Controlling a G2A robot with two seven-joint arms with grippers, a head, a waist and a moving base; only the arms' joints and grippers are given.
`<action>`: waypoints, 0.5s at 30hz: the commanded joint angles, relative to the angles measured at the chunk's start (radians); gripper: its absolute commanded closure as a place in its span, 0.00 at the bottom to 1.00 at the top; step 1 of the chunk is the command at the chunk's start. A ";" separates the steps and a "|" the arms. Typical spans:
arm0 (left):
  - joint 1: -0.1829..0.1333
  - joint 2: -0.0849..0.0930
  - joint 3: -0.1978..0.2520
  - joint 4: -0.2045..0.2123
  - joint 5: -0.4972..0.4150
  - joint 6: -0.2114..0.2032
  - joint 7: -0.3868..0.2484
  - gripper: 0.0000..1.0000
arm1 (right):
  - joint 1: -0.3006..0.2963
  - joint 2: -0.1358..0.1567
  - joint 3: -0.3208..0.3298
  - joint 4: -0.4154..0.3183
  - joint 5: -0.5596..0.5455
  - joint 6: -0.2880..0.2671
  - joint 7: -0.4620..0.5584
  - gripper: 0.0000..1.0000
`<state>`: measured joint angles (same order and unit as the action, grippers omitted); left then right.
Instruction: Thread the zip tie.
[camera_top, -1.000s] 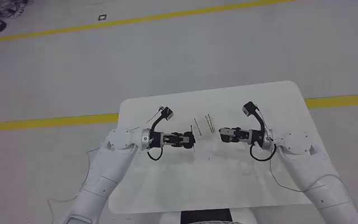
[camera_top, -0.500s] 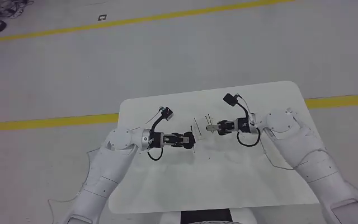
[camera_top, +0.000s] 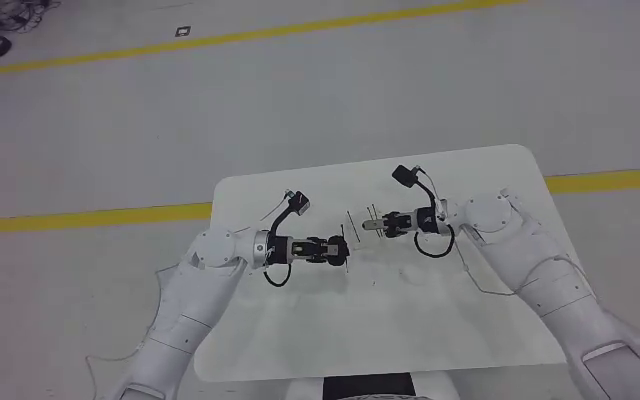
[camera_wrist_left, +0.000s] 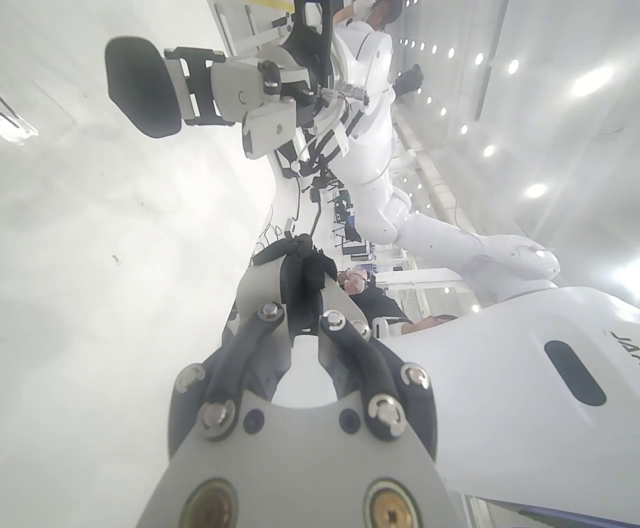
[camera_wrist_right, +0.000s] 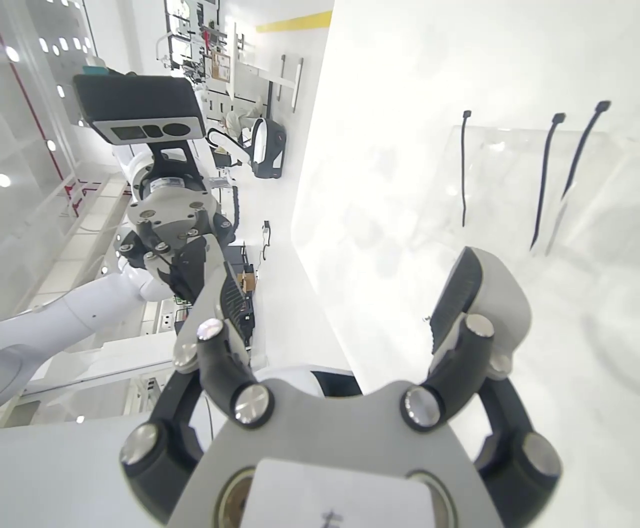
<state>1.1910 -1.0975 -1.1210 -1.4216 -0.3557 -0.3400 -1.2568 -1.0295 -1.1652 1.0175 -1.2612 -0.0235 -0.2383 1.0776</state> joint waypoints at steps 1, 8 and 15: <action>0.000 0.000 0.000 0.000 0.000 0.000 0.000 1.00 | -0.001 0.000 -0.012 -0.018 -0.034 0.002 -0.006 0.00; 0.000 0.000 0.000 0.000 0.000 0.000 0.000 1.00 | 0.099 -0.029 -0.107 0.095 -0.095 0.030 -0.023 0.00; 0.000 0.000 0.000 0.000 0.000 0.000 0.000 1.00 | 0.205 -0.092 -0.219 0.285 -0.015 -0.057 -0.042 0.00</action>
<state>1.1910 -1.0975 -1.1210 -1.4216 -0.3557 -0.3400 -1.2568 -0.8355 -1.2501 0.8090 -0.9999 -0.0508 -0.2813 1.0379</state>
